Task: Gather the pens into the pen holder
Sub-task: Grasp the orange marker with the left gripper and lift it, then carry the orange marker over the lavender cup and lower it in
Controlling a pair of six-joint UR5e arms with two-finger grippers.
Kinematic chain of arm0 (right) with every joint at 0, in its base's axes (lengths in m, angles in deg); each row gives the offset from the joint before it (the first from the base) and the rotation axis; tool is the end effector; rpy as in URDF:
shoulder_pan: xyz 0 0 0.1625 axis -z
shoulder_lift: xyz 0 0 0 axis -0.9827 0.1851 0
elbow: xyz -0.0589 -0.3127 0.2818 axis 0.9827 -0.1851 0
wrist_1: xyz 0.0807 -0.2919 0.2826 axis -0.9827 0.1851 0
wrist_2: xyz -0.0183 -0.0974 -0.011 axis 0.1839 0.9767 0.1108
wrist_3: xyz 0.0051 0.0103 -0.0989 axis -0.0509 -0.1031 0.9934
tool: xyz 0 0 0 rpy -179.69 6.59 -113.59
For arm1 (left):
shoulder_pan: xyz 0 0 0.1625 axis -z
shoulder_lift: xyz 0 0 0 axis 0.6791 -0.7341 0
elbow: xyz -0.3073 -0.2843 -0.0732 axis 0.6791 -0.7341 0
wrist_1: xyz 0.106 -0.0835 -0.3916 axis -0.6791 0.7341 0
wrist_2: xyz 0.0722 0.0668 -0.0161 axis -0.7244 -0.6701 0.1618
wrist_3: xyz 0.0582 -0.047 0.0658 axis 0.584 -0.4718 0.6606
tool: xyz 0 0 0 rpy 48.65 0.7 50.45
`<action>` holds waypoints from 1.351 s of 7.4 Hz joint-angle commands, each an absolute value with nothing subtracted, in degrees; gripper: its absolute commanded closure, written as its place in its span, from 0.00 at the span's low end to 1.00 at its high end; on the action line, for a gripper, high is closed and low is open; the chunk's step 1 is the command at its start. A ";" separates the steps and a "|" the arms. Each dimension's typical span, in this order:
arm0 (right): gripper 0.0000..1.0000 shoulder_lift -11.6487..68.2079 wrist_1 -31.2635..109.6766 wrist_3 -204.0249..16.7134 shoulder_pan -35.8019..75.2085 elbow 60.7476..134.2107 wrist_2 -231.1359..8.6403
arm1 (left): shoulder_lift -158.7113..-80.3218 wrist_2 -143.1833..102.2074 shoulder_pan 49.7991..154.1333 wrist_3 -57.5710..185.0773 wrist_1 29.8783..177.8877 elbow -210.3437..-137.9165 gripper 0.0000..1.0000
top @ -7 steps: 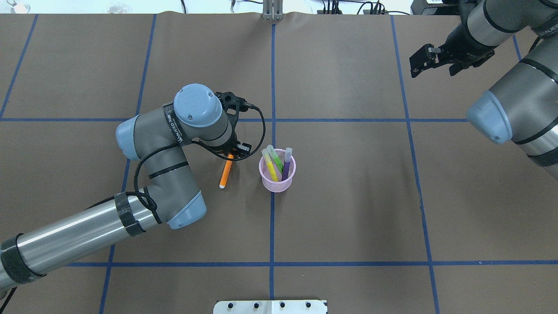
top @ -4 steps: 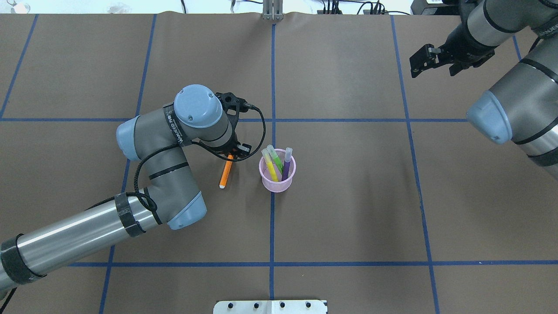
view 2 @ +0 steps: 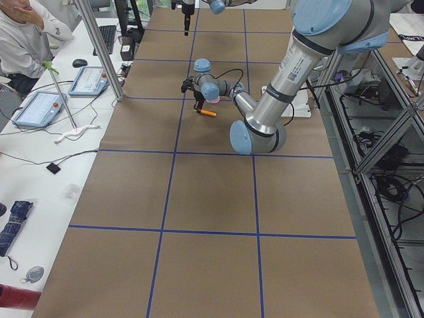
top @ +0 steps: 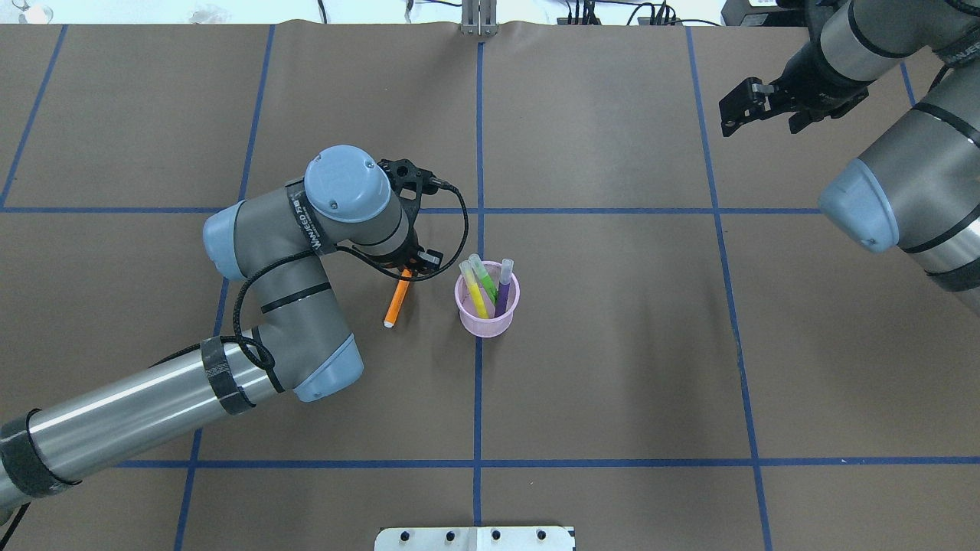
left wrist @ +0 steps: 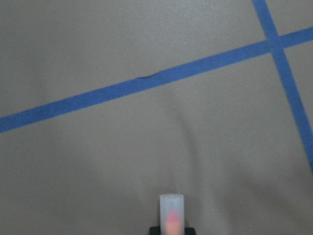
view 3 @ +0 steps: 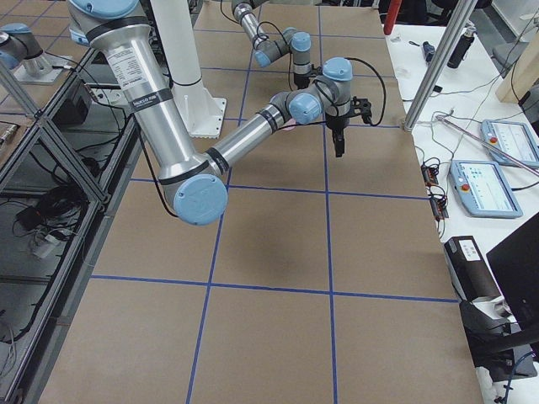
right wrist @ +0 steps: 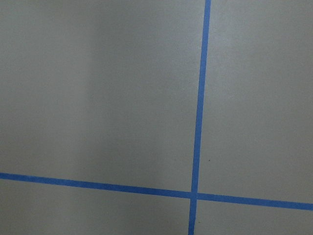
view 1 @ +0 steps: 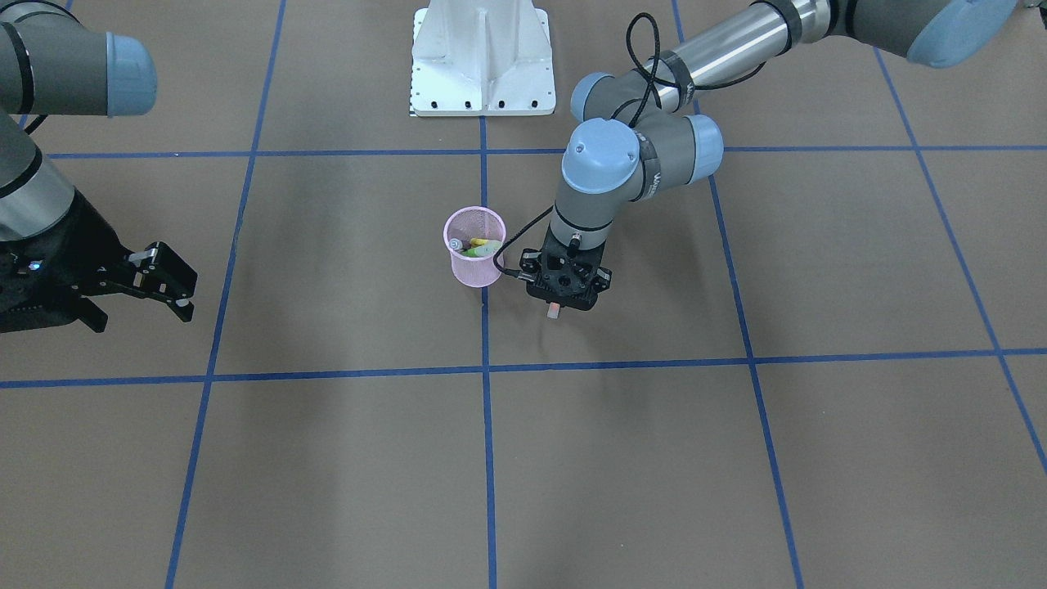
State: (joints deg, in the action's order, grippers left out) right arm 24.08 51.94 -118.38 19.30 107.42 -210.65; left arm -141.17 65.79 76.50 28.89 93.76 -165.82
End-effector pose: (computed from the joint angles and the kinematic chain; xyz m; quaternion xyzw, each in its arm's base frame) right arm -0.2394 -0.5754 0.3177 0.0989 -0.3956 -0.0007 0.9131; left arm 0.5604 -0.4978 0.2477 0.1400 0.4181 0.1175 0.8898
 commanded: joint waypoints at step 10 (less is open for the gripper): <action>0.00 24.04 51.76 -118.38 19.31 107.49 -210.39 | -138.07 62.39 72.84 35.68 149.23 -164.81 1.00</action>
